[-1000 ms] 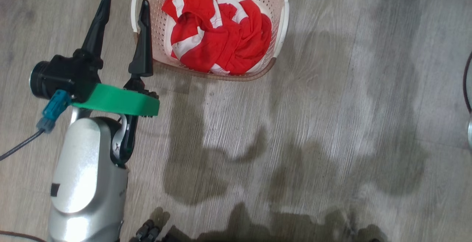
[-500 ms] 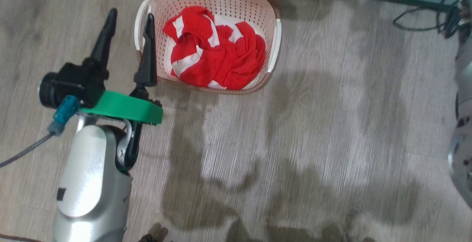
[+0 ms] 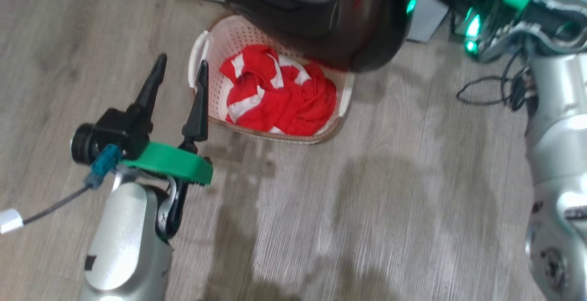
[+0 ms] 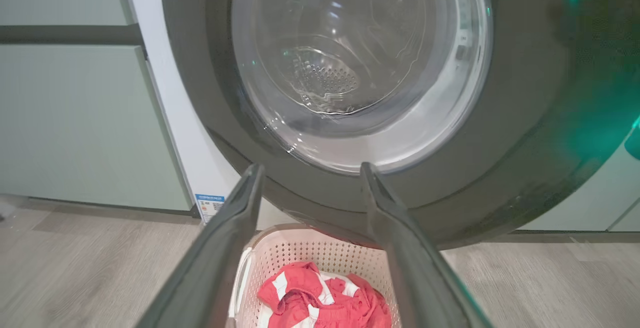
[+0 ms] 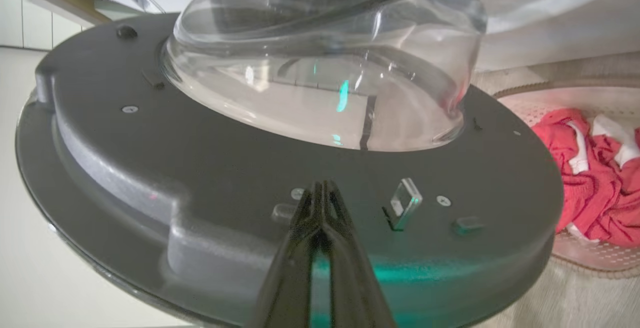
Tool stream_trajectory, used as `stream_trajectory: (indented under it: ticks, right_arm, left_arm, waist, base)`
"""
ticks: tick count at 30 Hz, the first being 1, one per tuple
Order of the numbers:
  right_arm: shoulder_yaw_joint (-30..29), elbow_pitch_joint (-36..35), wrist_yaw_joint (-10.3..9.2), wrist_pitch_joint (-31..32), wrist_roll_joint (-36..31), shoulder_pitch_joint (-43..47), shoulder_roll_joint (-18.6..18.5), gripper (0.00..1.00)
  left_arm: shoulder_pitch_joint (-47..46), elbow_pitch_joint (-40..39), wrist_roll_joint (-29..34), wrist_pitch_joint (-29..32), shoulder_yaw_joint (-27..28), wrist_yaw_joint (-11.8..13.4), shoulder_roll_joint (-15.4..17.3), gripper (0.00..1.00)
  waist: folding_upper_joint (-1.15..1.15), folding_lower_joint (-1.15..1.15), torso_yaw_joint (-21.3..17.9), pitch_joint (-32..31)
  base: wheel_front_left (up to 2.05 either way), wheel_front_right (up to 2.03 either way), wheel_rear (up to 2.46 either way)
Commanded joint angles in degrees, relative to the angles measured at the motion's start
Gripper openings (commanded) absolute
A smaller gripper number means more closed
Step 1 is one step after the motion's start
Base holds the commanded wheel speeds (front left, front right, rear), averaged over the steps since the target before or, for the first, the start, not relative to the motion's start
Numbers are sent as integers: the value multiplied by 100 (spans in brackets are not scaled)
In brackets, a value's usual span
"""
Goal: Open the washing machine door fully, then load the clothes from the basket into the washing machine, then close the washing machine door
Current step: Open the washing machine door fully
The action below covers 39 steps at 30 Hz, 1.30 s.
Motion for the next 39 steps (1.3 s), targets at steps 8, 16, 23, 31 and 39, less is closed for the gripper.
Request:
stream_trajectory:
  ticks: [8,16,23,31,39]
  right_arm:
    - [290,-755,5,391,180,687,272,0]
    - [505,-1094,5,550,336,1277,300,0]
    - [893,-1280,5,477,578,1602,303,0]
    - [1406,-1329,5,252,853,1701,304,0]
    - [1777,-1250,5,27,1089,1679,304,0]
  left_arm:
    - [244,-19,-136,-55,141,154,92,100]
    - [441,76,-247,-55,90,257,92,100]
    - [553,124,-329,-55,30,320,92,100]
    - [600,134,-418,-55,-18,372,92,100]
    - [637,91,-493,-55,-26,436,92,100]
  waist:
    - [0,0,401,-456]
    - [0,0,867,-736]
    - [0,0,1243,-847]
    - [0,0,1571,-914]
    - [0,0,1724,-929]
  base:
    - [0,0,0]
    - [0,0,0]
    - [0,0,0]
    - [0,0,0]
    - [0,0,0]
